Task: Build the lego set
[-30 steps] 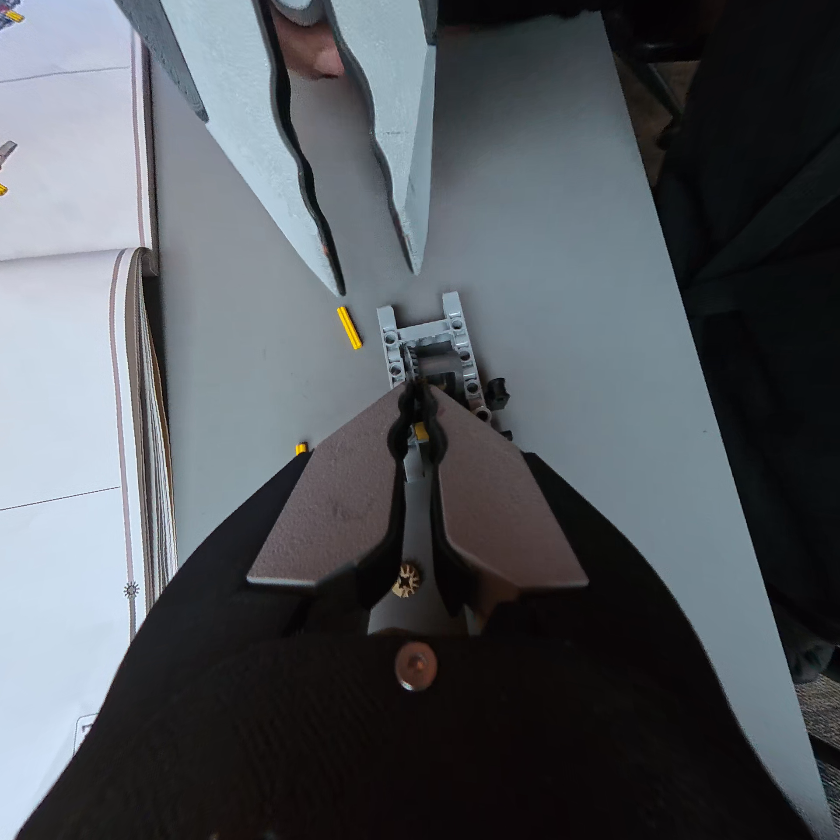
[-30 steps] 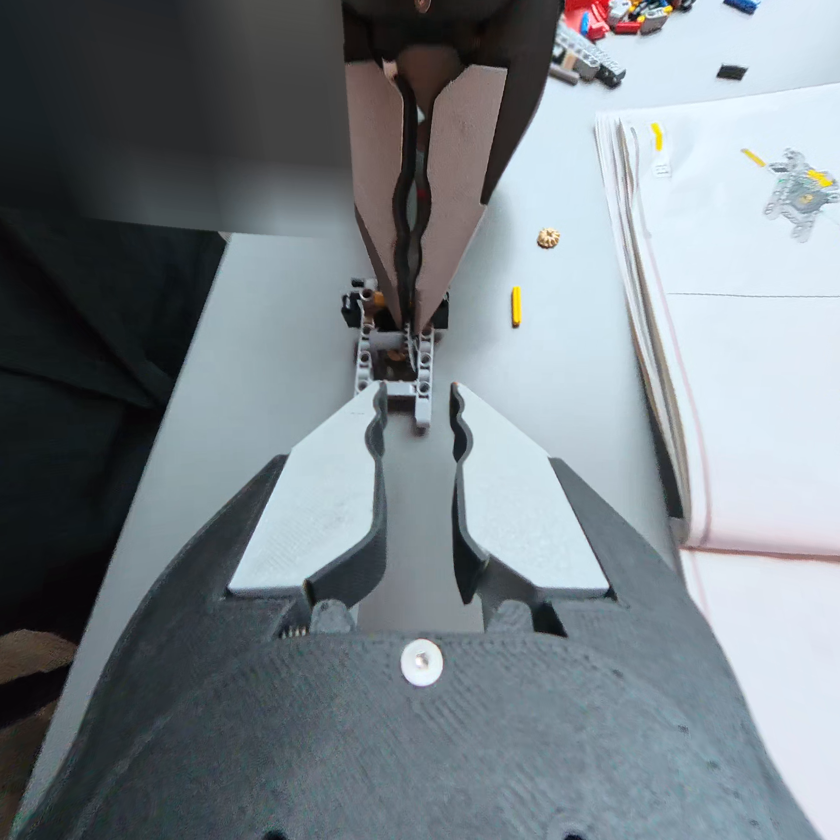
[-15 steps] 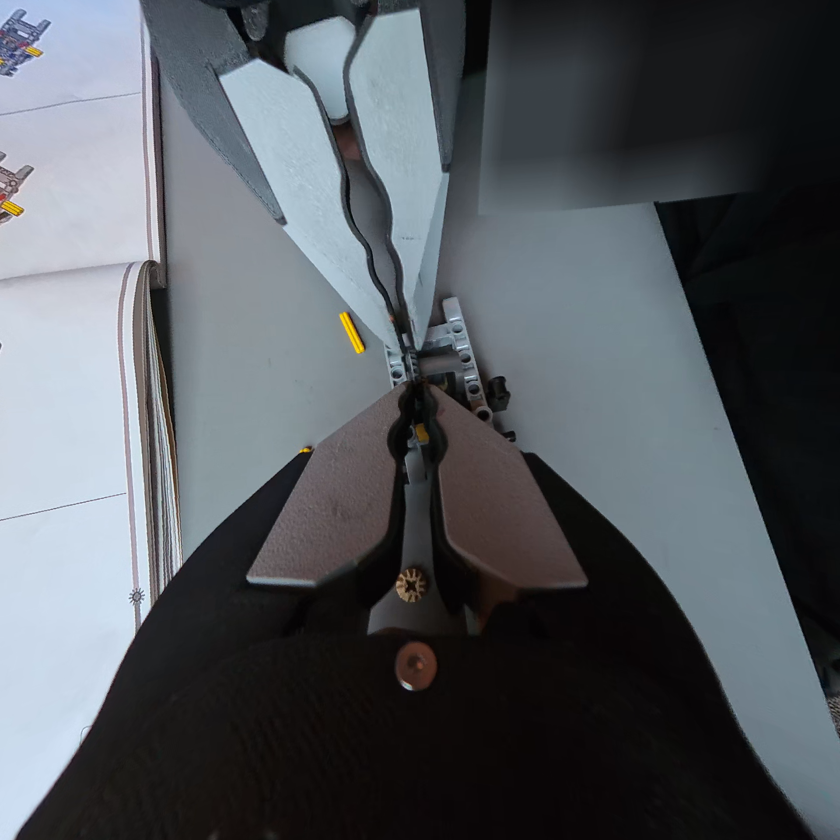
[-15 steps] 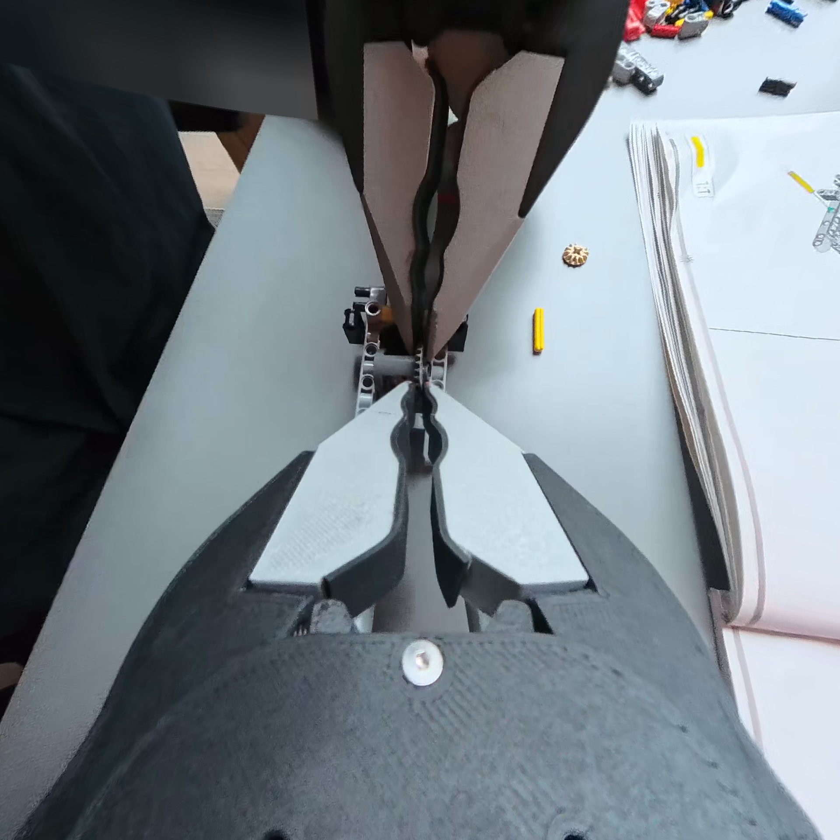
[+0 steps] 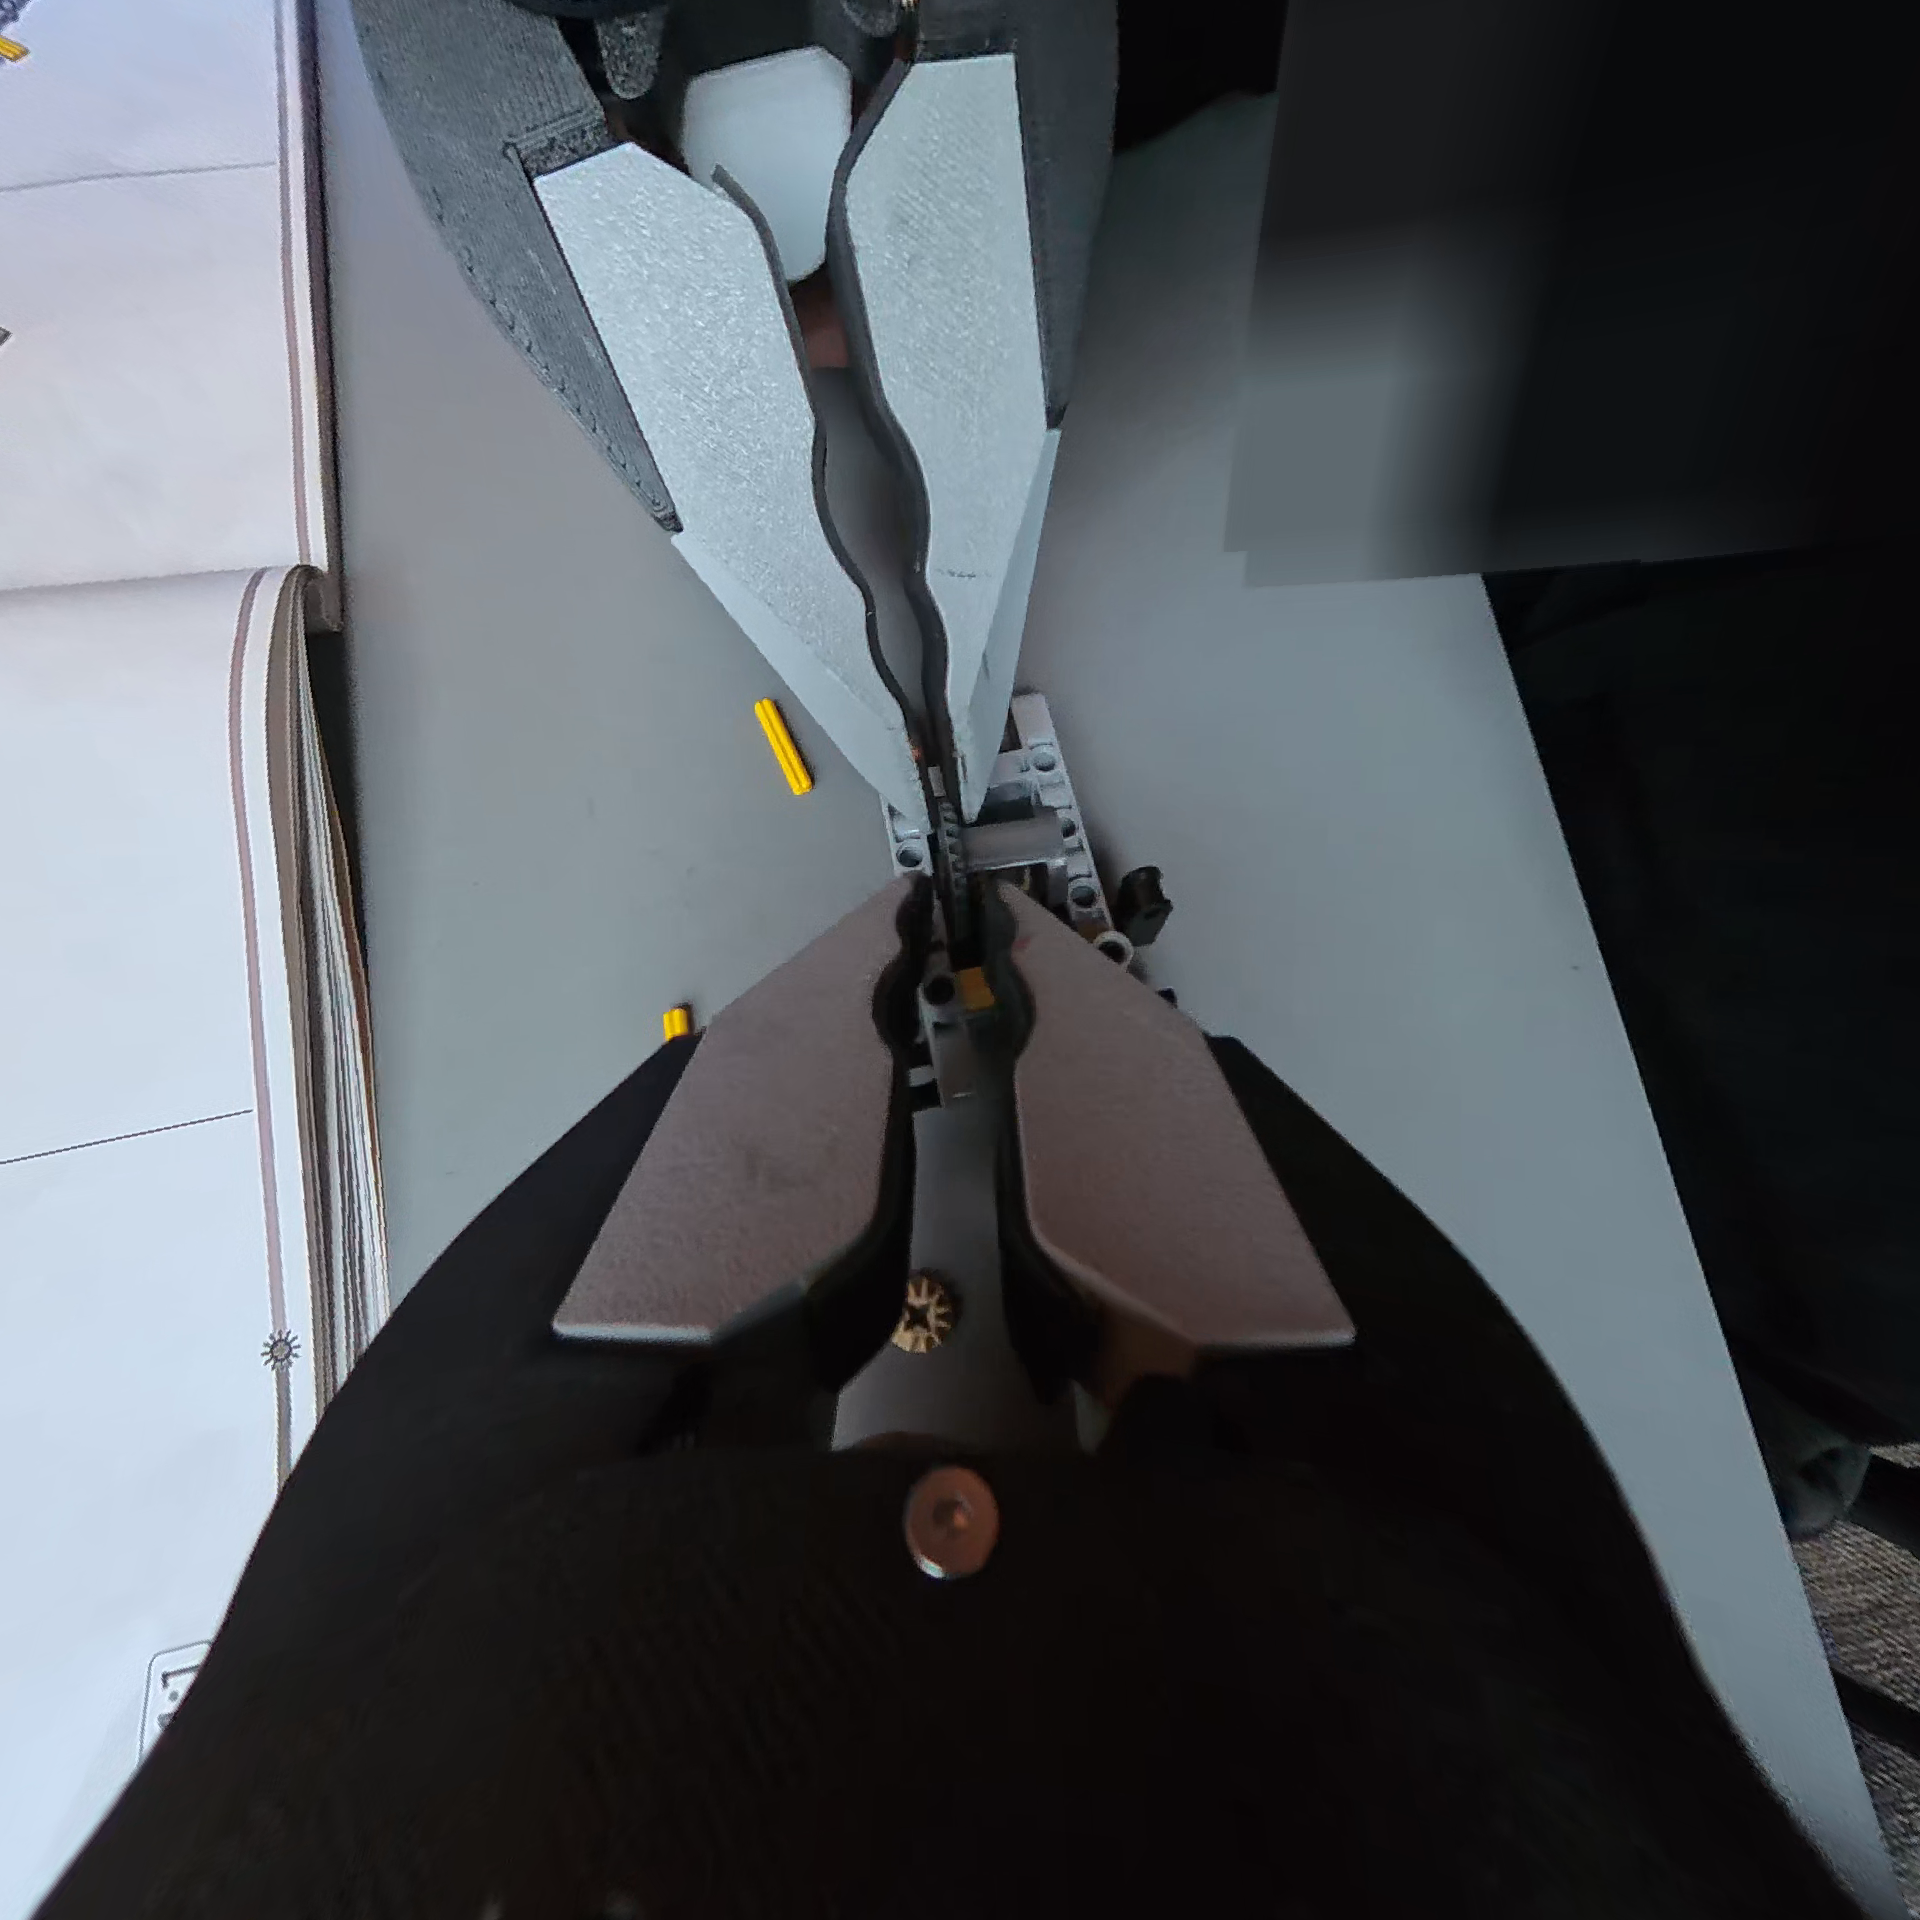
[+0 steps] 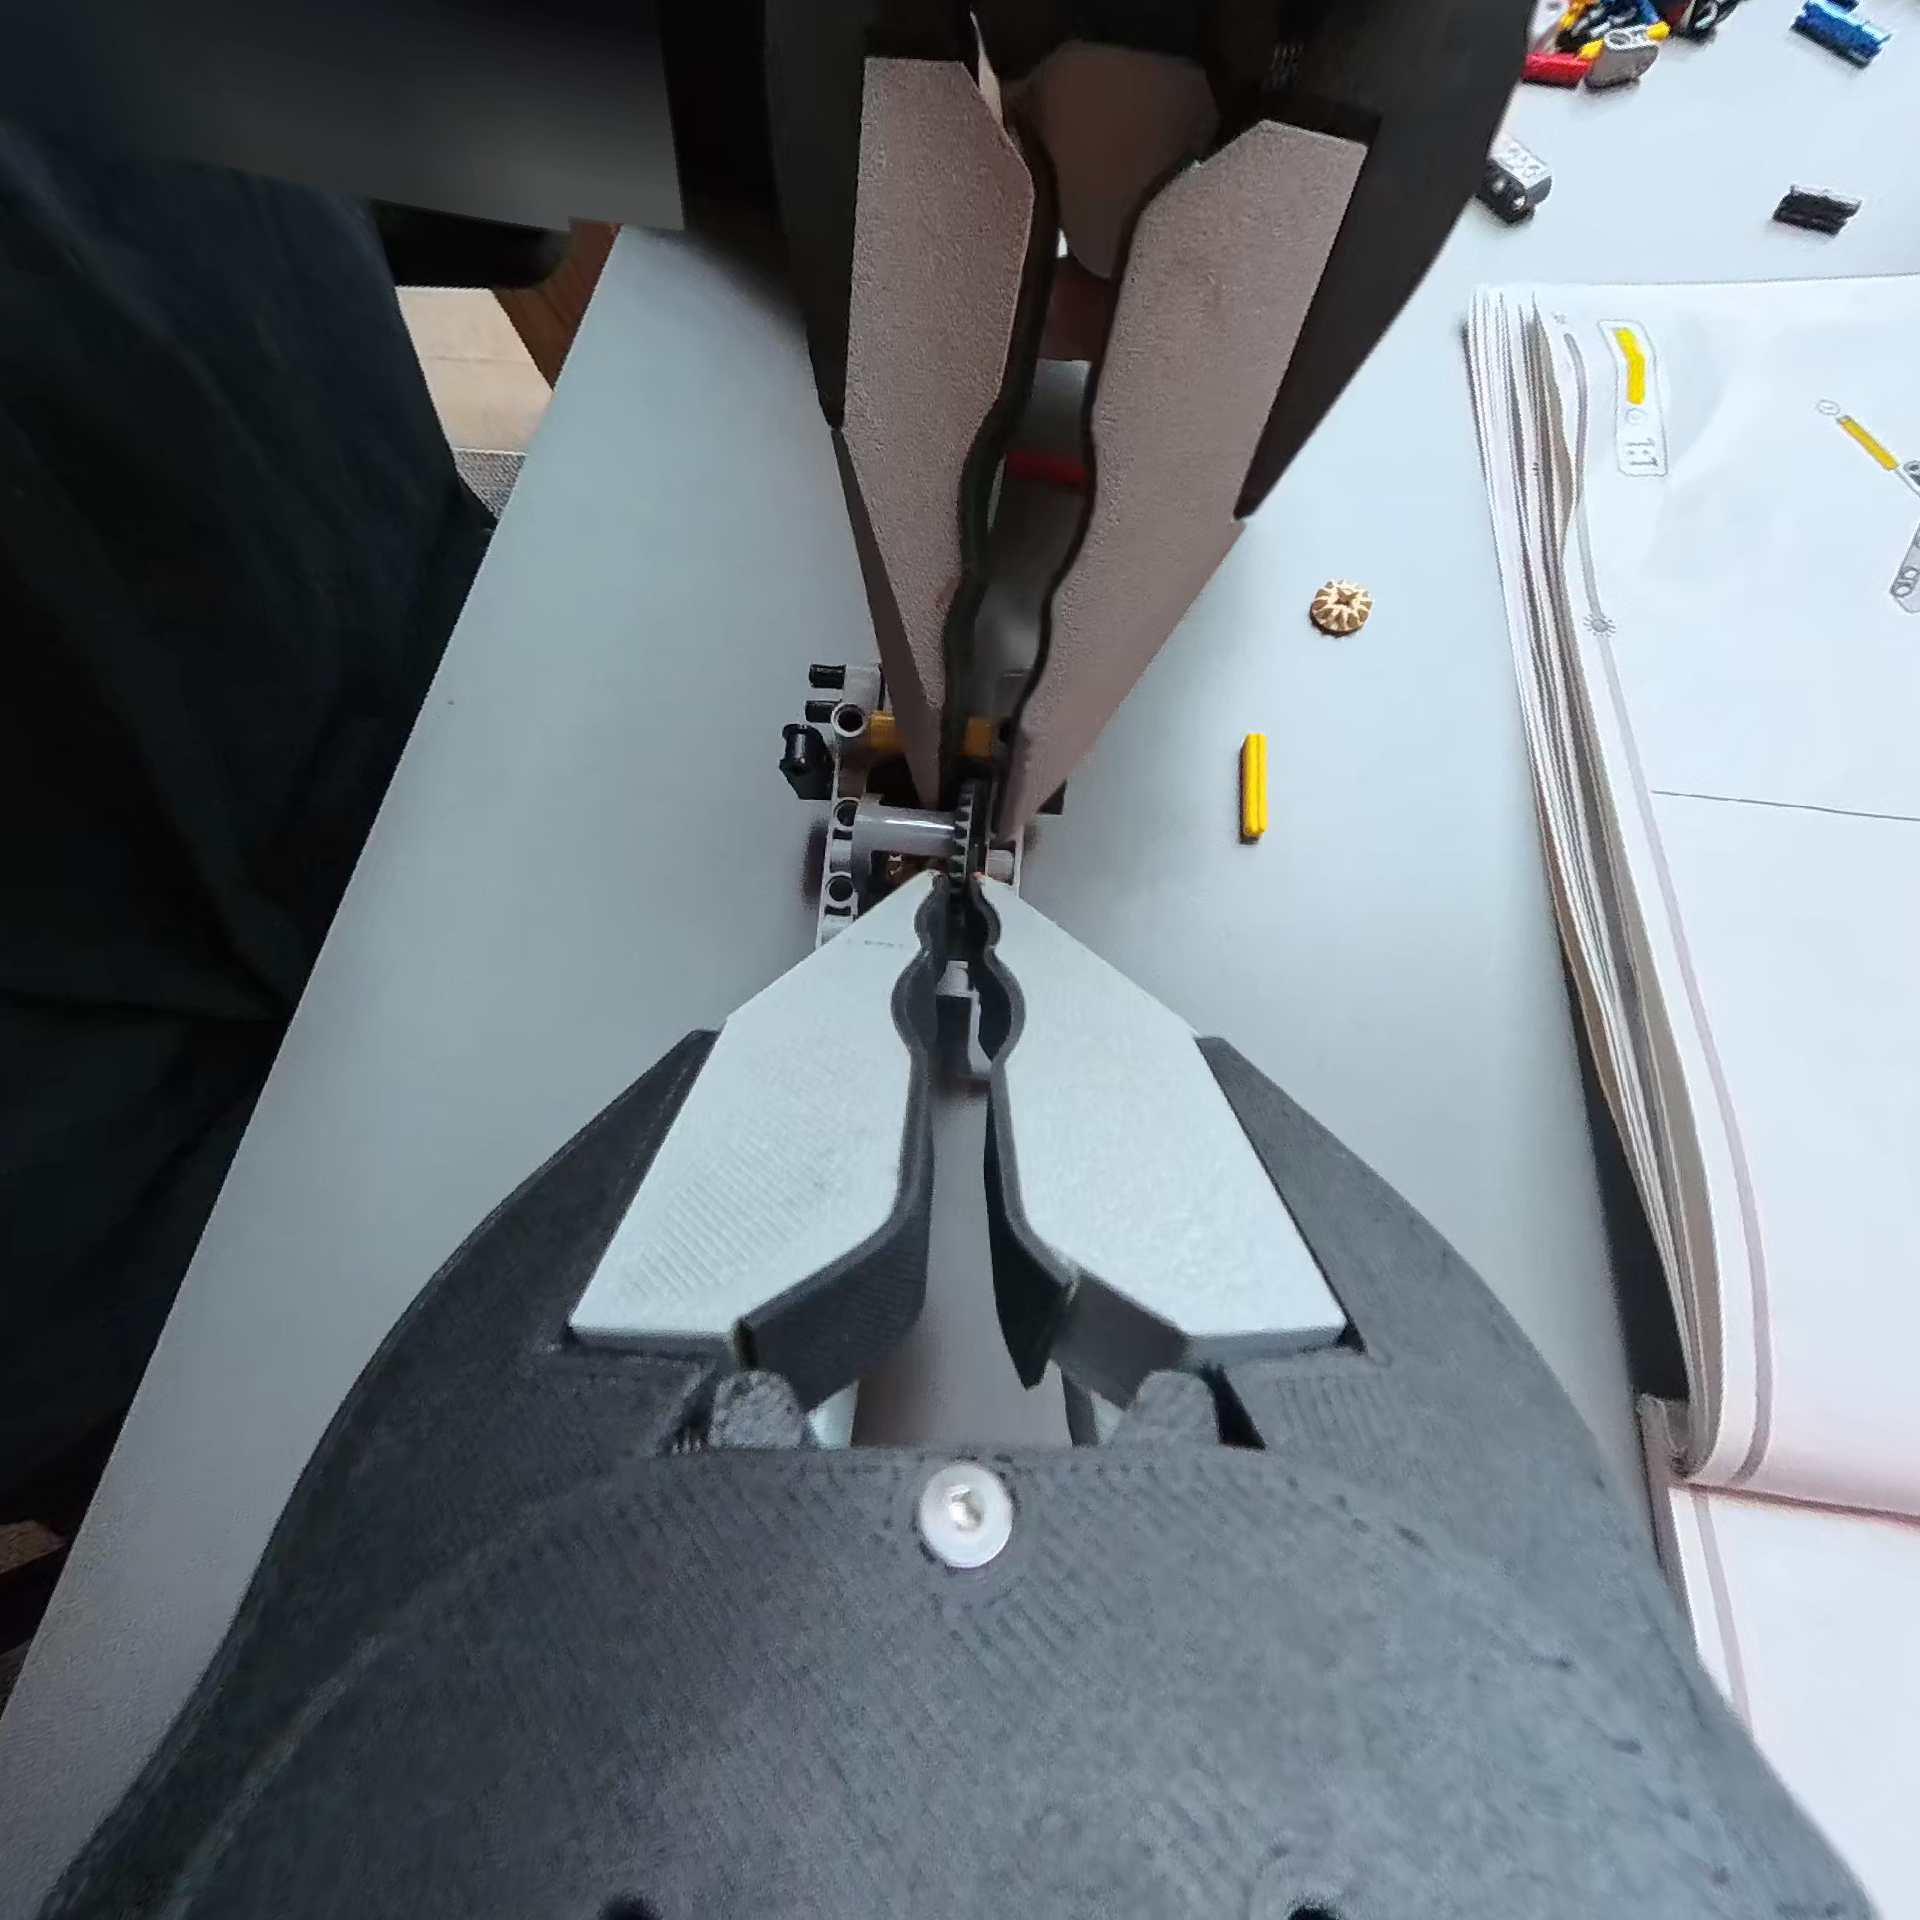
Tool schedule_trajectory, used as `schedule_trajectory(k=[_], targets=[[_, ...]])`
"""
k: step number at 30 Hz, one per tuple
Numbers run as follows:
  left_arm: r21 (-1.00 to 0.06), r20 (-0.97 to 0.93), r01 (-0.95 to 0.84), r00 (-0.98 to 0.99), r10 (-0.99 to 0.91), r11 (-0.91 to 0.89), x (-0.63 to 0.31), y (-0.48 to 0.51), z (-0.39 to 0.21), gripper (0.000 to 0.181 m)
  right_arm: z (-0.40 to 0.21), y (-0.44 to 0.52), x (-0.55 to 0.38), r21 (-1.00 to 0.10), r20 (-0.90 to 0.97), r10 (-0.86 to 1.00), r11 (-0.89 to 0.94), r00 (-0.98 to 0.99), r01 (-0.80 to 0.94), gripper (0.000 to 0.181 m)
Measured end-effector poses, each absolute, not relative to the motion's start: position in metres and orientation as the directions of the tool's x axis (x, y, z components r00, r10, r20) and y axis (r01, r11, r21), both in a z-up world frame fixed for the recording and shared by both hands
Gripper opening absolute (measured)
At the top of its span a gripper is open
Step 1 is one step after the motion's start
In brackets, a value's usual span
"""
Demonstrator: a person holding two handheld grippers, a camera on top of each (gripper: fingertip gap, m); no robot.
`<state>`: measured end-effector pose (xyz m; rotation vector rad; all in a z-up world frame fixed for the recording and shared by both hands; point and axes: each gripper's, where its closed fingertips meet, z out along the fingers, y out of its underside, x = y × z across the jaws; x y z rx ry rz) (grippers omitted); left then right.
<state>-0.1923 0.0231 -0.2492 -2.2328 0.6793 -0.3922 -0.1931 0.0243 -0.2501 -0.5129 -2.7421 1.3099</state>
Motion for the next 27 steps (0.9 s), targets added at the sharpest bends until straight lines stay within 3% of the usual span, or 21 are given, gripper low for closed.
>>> schedule_trajectory(k=[18, 27], targets=[[-0.732, 0.035, -0.384, 0.804, -0.594, -0.563, -0.19, 0.021, -0.249, 0.0, -0.253, 0.026, -0.194, -0.756, -0.068, 0.319, 0.602, -0.945, 0.258, 0.0], [-0.73, 0.041, -0.38, 0.806, -0.591, -0.569, -0.191, 0.02, -0.249, 0.0, -0.26, 0.035, -0.197, -0.741, -0.098, 0.326, 0.606, -0.94, 0.287, 0.014]])
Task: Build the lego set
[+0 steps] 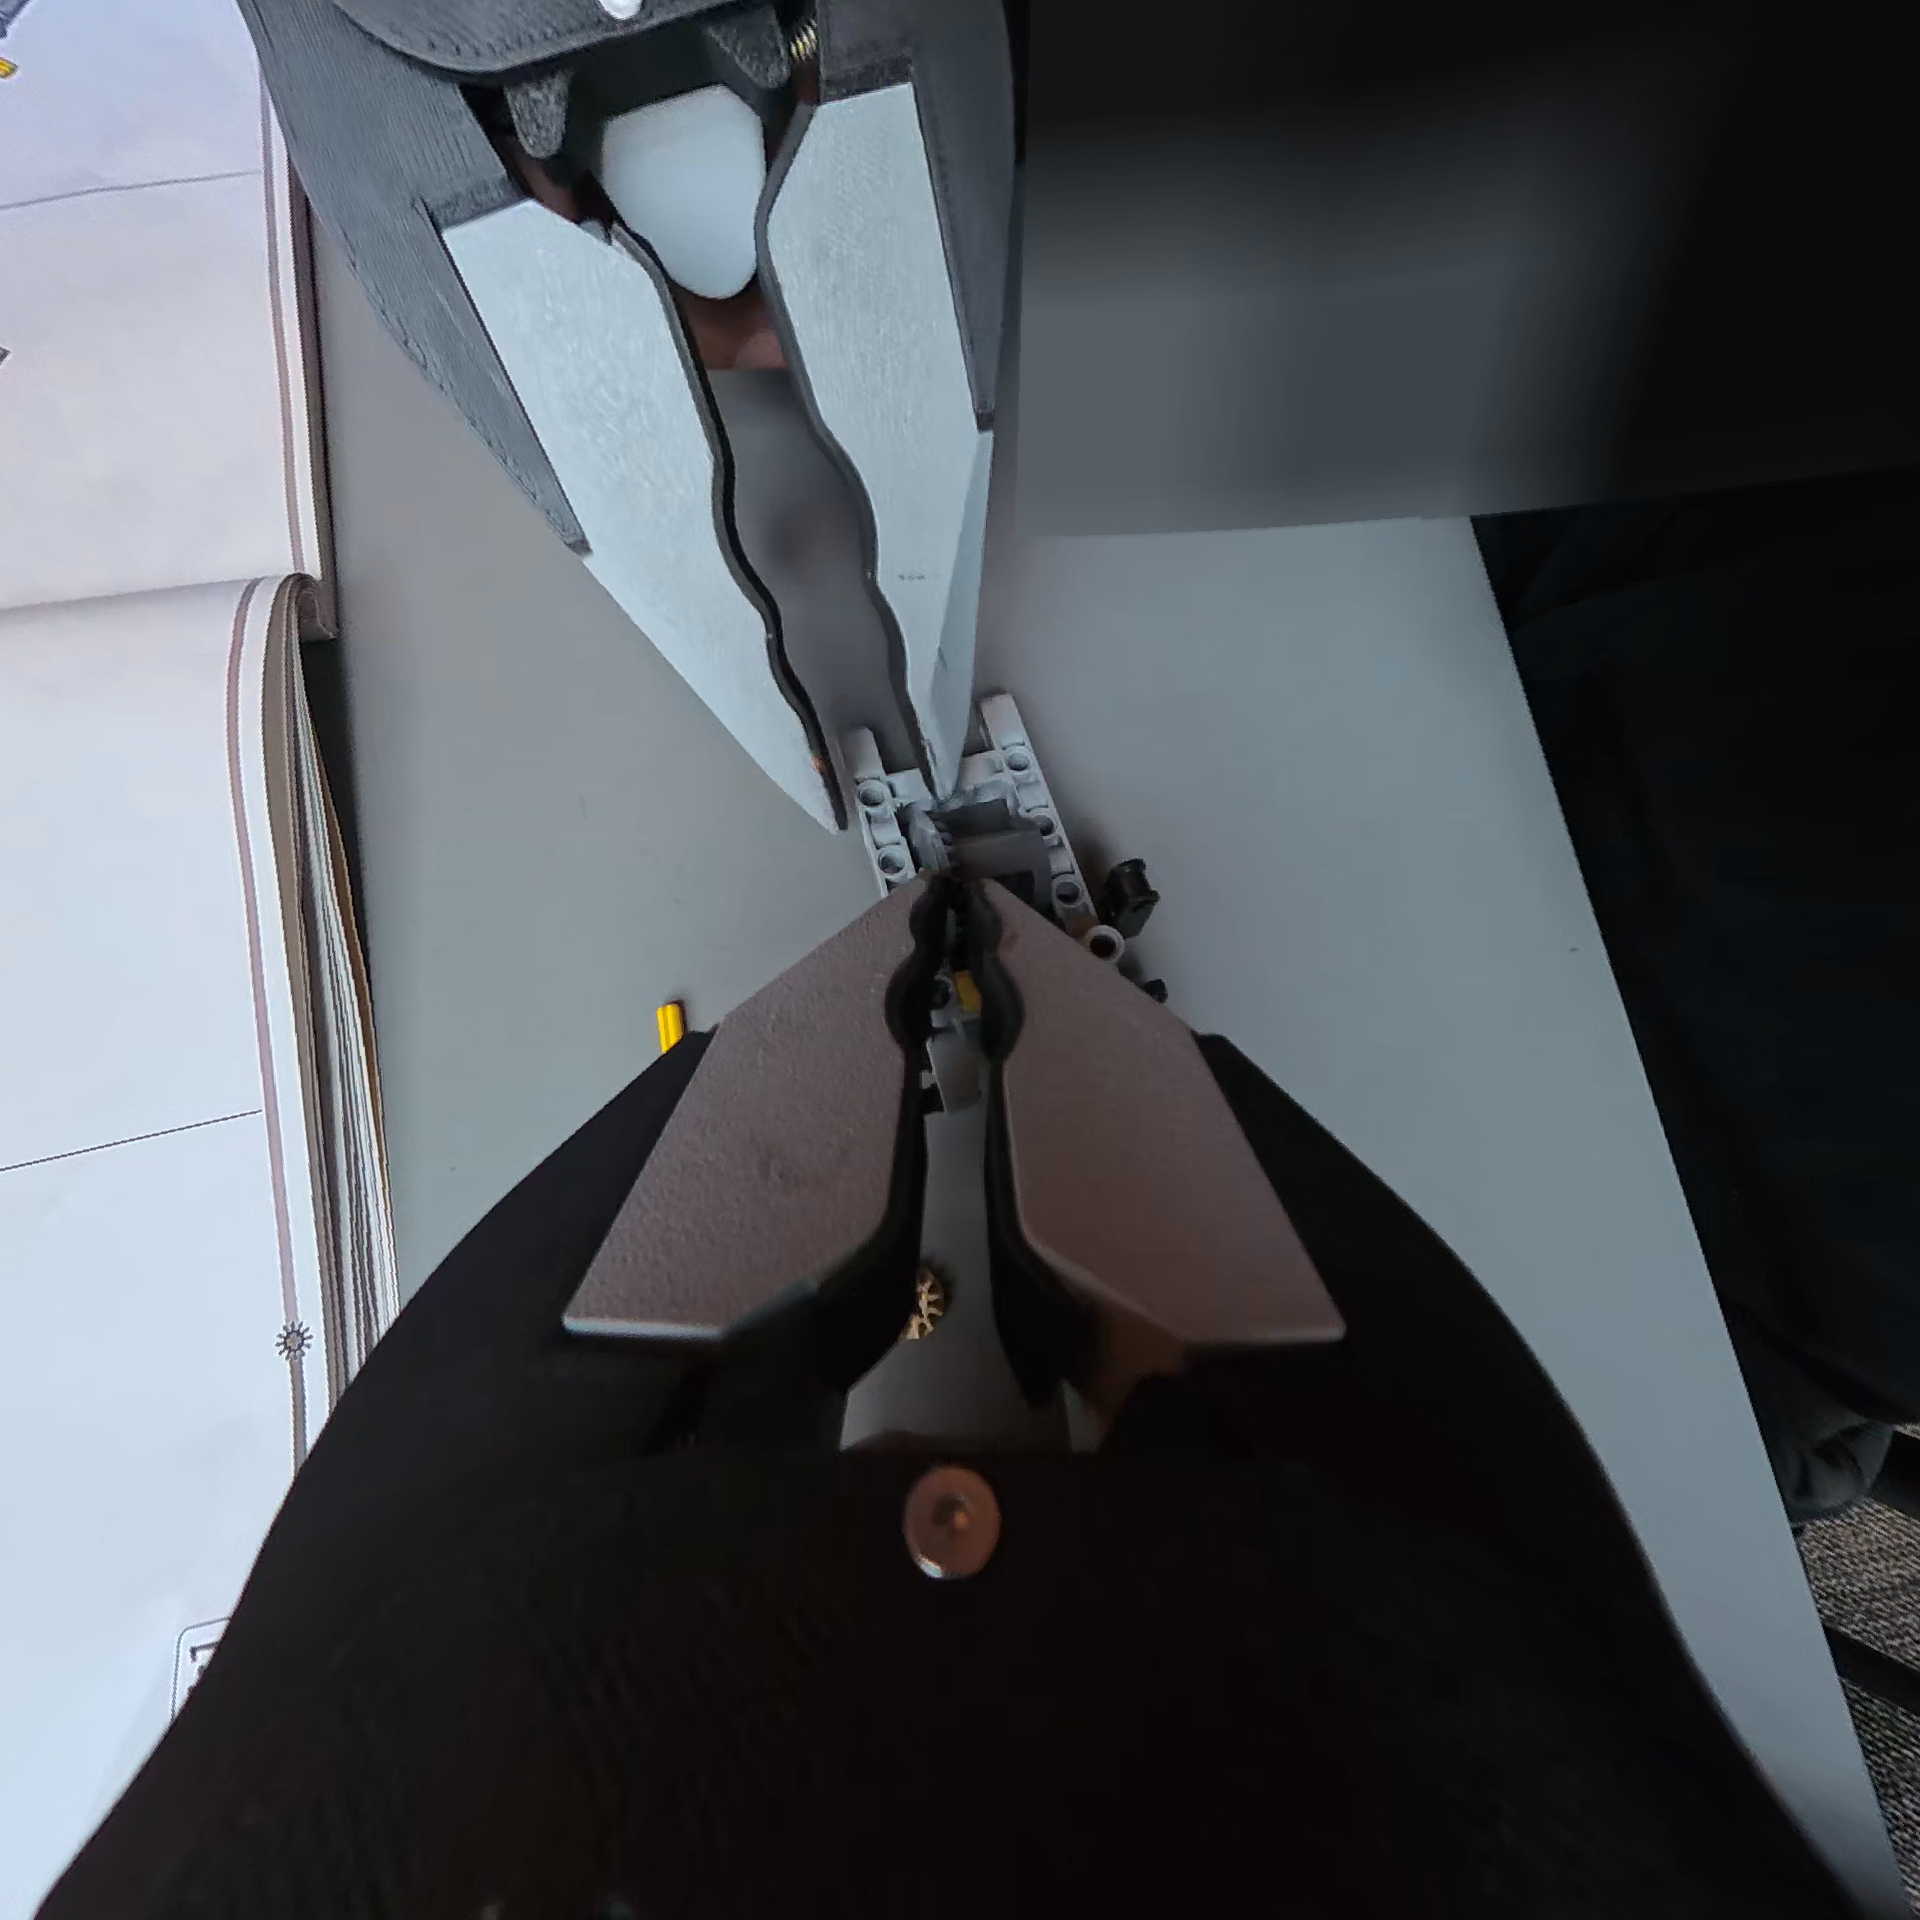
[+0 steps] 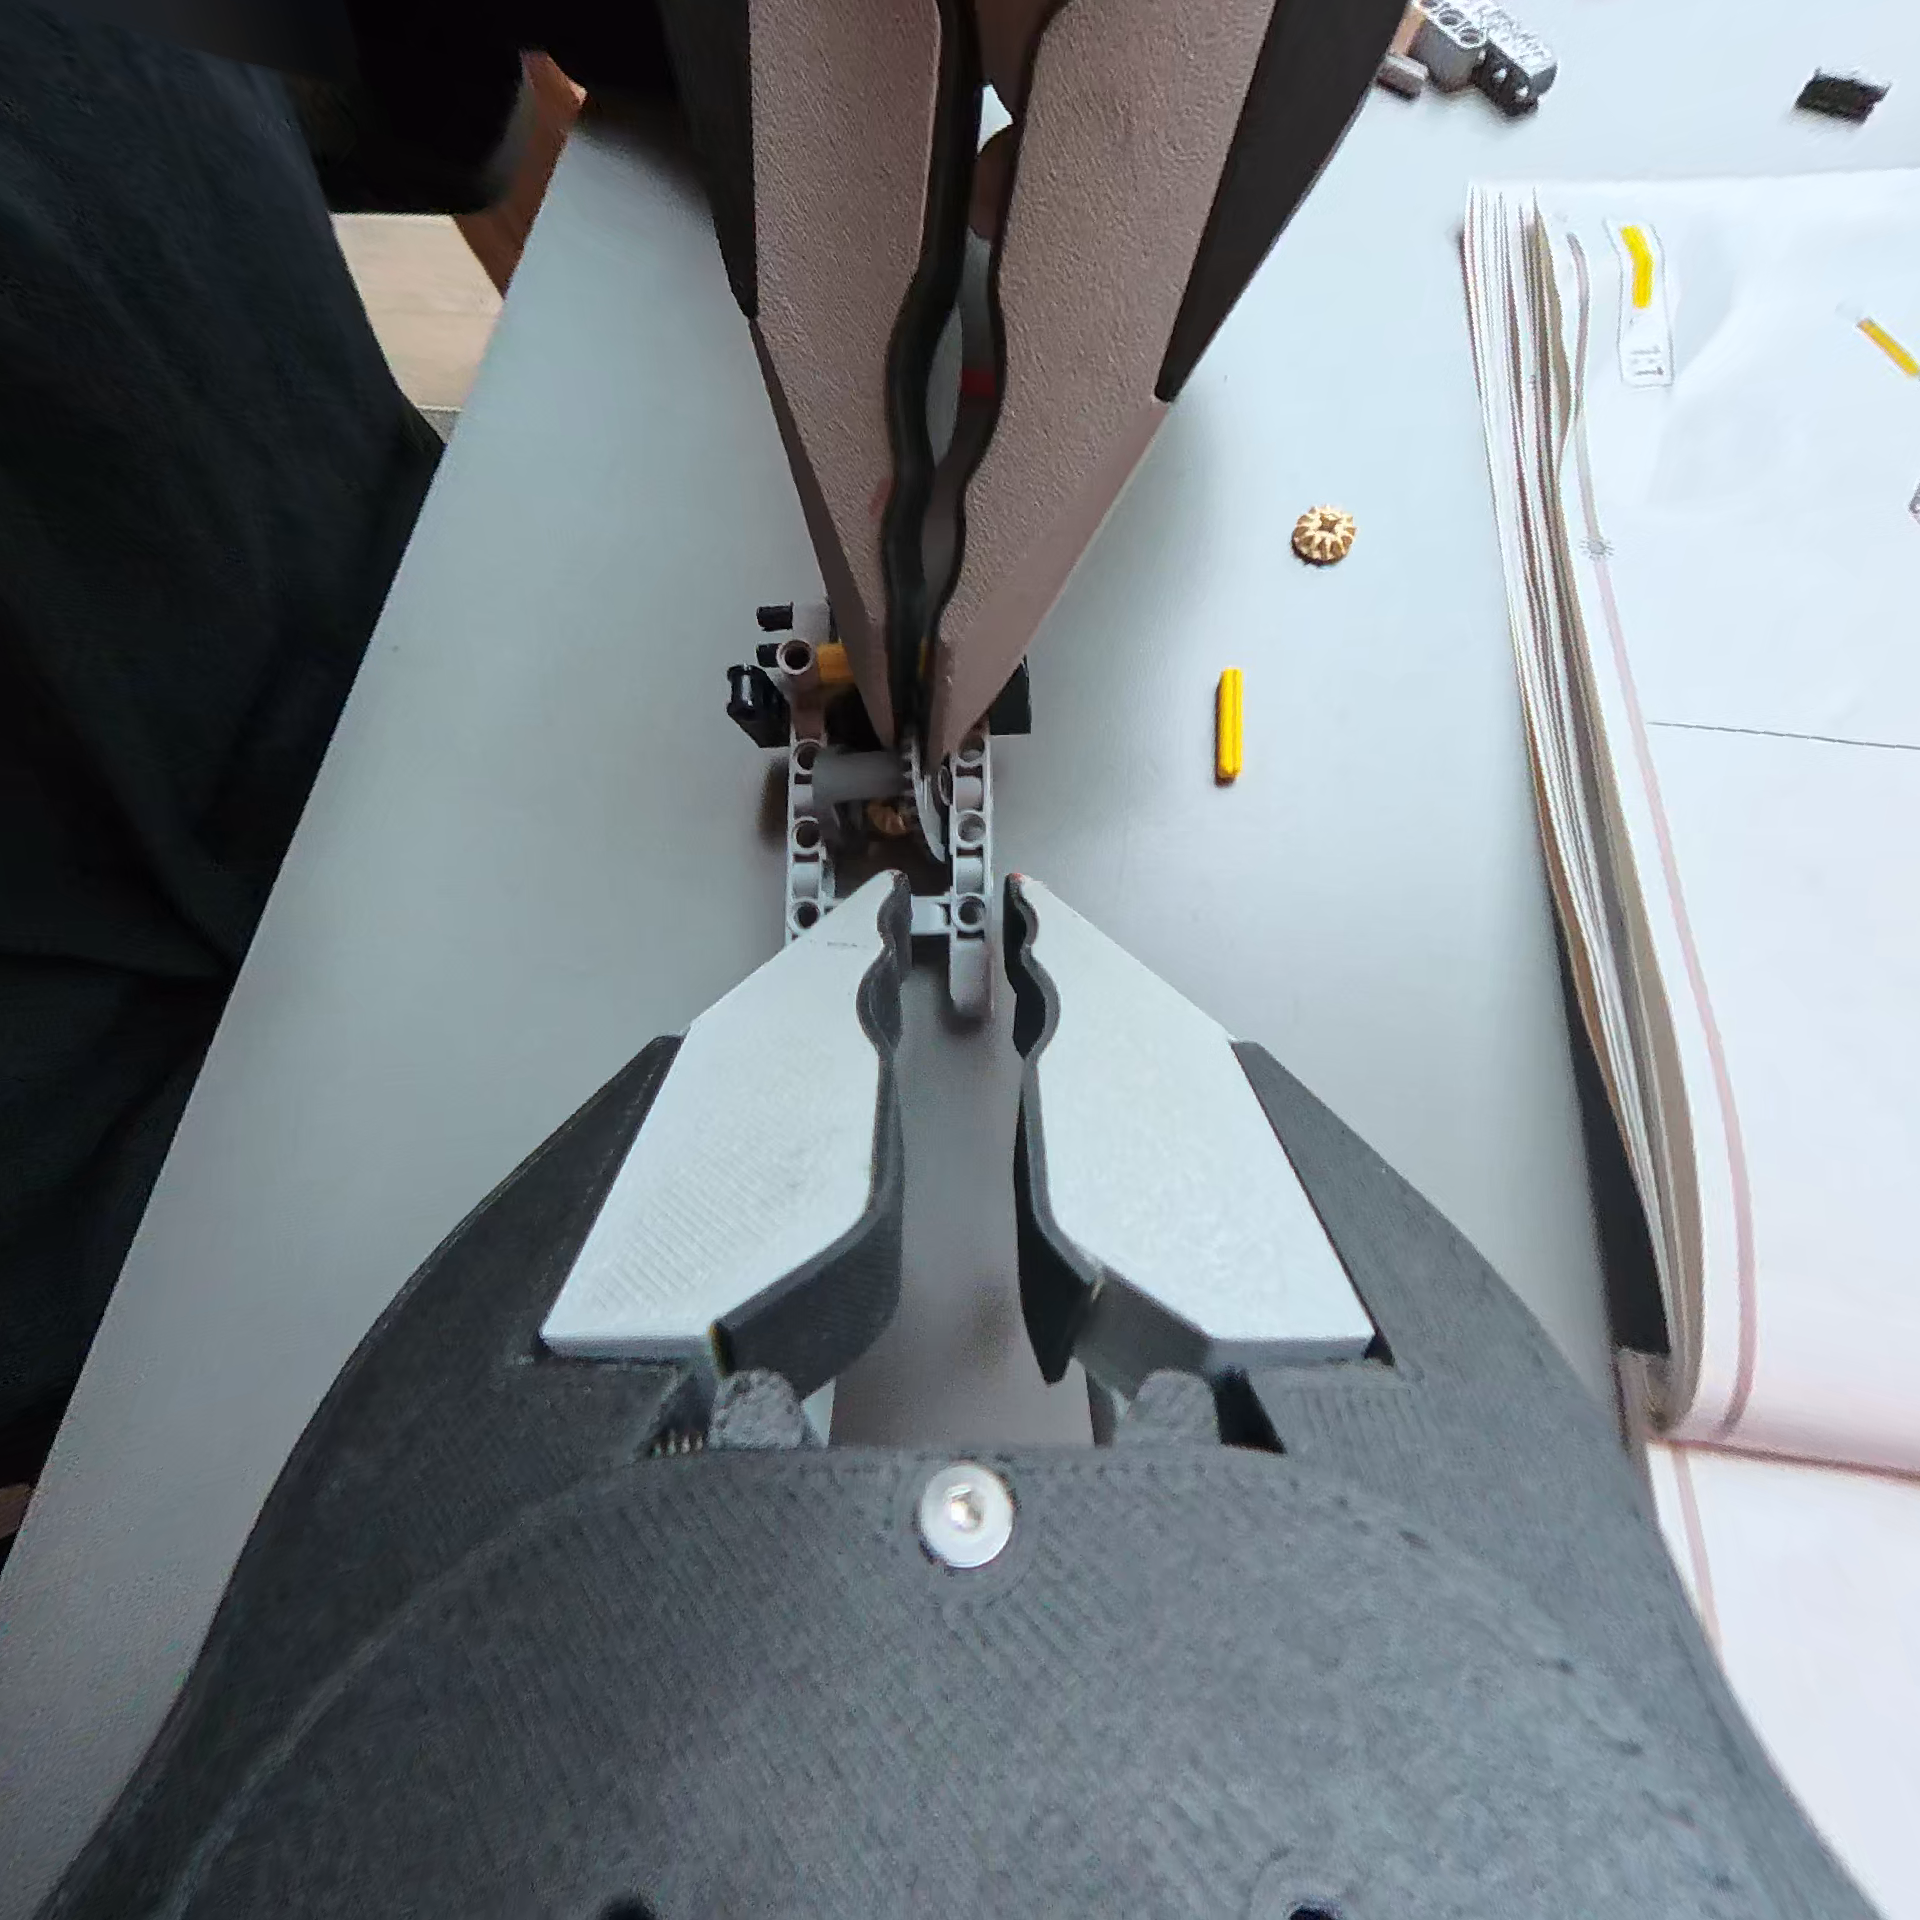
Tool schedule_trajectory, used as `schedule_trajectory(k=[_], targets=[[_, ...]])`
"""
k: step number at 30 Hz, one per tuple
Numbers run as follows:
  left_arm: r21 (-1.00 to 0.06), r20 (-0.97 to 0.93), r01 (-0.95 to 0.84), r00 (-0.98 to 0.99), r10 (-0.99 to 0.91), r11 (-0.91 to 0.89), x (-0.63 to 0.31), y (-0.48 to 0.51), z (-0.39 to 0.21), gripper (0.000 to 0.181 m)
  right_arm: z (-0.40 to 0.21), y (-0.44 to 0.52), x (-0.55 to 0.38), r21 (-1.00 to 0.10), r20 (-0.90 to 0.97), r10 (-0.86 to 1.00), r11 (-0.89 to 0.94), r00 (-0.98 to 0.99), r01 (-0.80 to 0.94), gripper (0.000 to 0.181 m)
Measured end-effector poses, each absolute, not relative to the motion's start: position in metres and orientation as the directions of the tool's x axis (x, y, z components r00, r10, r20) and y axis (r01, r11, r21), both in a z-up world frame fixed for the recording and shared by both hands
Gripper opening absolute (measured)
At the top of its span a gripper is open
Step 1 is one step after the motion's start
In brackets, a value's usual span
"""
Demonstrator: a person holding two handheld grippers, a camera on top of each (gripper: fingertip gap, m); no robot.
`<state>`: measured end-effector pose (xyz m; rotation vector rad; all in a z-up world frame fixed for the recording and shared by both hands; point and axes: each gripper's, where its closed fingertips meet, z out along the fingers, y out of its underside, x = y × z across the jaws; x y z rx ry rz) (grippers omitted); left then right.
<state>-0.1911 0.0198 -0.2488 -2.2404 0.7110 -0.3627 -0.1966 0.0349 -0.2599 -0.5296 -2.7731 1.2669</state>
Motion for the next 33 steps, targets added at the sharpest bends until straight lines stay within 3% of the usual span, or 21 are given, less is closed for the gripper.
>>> schedule_trajectory(k=[19, 28, 33], targets=[[-0.726, 0.079, -0.349, 0.813, -0.577, -0.592, -0.194, 0.019, -0.251, 0.0, -0.257, 0.033, -0.194, -0.75, -0.13, 0.323, 0.586, -0.937, 0.306, 0.012], [-0.721, 0.055, -0.367, 0.816, -0.576, -0.588, -0.195, 0.019, -0.251, 0.0, -0.26, 0.026, -0.196, -0.743, -0.245, 0.313, 0.547, -0.918, 0.385, 0.029], [-0.717, 0.044, -0.378, 0.814, -0.579, -0.586, -0.194, 0.019, -0.251, 0.0, -0.265, 0.024, -0.196, -0.732, -0.208, 0.307, 0.581, -0.929, 0.356, 0.012]])
